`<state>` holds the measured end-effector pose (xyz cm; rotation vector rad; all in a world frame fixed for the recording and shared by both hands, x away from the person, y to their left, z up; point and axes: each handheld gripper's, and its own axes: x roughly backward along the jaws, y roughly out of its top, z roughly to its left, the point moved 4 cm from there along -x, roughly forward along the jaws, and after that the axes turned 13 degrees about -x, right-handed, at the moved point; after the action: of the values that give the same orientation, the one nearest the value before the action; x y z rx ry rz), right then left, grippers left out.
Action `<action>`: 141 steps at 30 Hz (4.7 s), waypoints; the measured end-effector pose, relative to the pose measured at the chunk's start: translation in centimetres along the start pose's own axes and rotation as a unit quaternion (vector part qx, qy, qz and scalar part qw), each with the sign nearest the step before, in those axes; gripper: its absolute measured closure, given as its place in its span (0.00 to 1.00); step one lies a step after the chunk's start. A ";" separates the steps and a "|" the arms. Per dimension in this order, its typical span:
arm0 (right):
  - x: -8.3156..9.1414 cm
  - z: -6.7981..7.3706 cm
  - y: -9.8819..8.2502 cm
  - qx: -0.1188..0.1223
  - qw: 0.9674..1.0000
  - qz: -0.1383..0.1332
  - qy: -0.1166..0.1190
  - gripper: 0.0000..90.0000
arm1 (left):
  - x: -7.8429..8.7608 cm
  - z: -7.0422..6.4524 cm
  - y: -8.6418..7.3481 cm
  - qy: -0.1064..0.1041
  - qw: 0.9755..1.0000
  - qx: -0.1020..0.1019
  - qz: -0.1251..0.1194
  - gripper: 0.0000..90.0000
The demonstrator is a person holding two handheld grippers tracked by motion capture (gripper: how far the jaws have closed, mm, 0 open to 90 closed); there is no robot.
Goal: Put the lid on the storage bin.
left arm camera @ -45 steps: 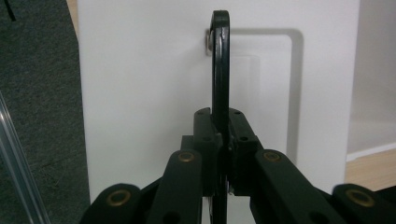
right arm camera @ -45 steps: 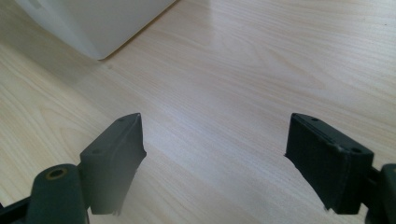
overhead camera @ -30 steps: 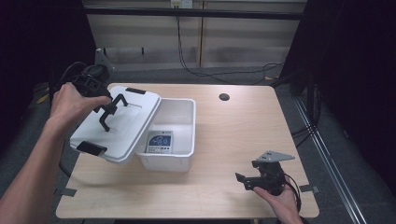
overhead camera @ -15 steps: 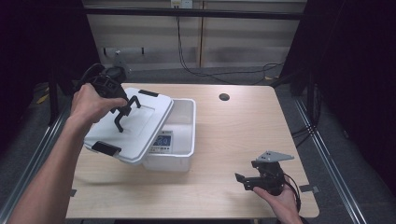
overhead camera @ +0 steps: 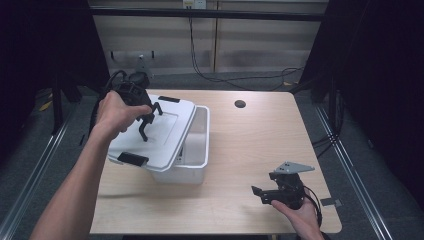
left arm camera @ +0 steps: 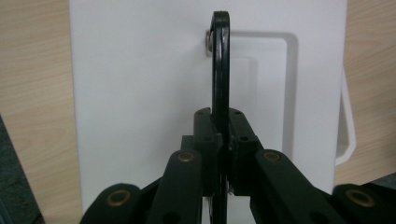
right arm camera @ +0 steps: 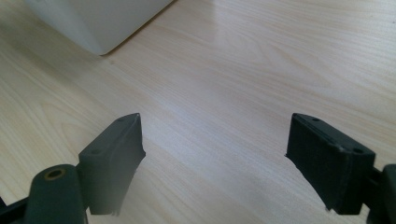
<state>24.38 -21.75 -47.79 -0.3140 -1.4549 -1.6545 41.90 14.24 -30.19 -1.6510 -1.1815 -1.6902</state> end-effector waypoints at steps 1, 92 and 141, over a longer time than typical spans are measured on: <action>0.0 0.0 0.0 0.000 1.000 0.000 0.000 0.20 | -0.1 0.0 0.1 0.003 1.000 0.002 0.002 0.94; -0.1 0.0 -0.1 0.003 1.000 0.001 0.000 0.20 | -5.8 -2.9 3.1 -0.030 0.985 0.167 -0.026 0.93; -0.2 0.1 -0.1 0.010 1.000 0.007 -0.004 0.19 | -3.5 -0.5 -0.5 -0.056 0.984 -0.068 -0.153 0.19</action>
<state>24.38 -21.62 -47.92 -0.3189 -1.4712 -1.6284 41.70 13.28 -33.62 -1.7348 -1.4663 -1.9222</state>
